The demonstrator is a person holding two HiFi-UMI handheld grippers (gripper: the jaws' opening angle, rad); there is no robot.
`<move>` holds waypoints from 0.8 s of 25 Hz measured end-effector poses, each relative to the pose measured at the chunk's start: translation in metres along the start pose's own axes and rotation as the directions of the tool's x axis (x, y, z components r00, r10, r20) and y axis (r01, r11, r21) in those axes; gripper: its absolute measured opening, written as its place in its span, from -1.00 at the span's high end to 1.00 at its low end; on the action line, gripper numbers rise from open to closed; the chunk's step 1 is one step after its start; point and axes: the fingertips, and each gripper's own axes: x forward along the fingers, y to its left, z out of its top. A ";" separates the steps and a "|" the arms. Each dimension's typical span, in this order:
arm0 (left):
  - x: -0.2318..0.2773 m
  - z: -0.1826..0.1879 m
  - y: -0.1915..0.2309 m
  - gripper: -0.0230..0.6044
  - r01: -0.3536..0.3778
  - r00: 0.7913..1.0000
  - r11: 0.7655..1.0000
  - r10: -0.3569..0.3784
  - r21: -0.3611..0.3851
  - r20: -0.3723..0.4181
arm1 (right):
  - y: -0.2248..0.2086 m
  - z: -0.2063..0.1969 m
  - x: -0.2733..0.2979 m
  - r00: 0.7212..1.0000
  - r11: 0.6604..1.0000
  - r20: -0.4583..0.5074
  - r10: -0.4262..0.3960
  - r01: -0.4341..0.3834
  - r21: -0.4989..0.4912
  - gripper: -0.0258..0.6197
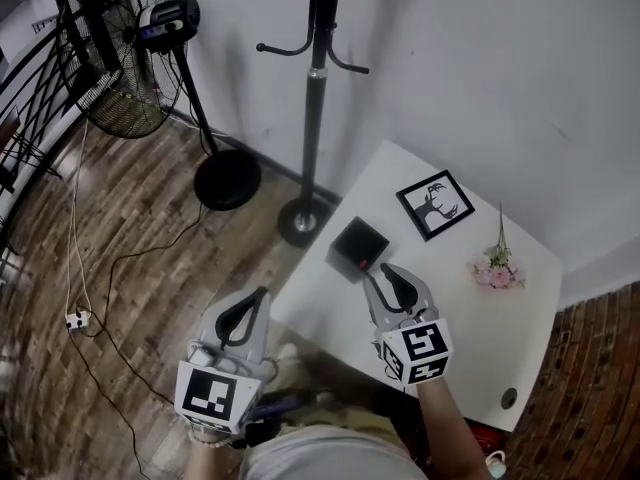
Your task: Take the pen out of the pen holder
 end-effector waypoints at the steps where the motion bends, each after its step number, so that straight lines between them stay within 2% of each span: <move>1: 0.001 -0.002 0.001 0.94 0.001 1.000 1.000 -0.002 -0.014 -0.014 | -0.001 -0.003 0.003 1.000 1.000 -0.007 0.000 0.000 0.003 0.59; 10: 0.007 -0.011 0.014 0.94 0.009 0.999 0.999 -0.011 -0.033 -0.043 | 0.001 -0.021 0.029 0.998 1.000 -0.062 0.004 -0.003 0.013 0.59; 17: 0.012 -0.013 0.018 0.94 0.021 0.998 0.999 -0.024 -0.048 -0.058 | -0.002 -0.023 0.037 0.998 0.999 -0.065 -0.018 0.019 0.025 0.60; 20: 0.013 -0.014 0.017 0.94 0.029 0.998 0.999 -0.032 -0.046 -0.060 | -0.004 -0.023 0.037 0.998 0.999 -0.061 -0.028 0.030 0.026 0.80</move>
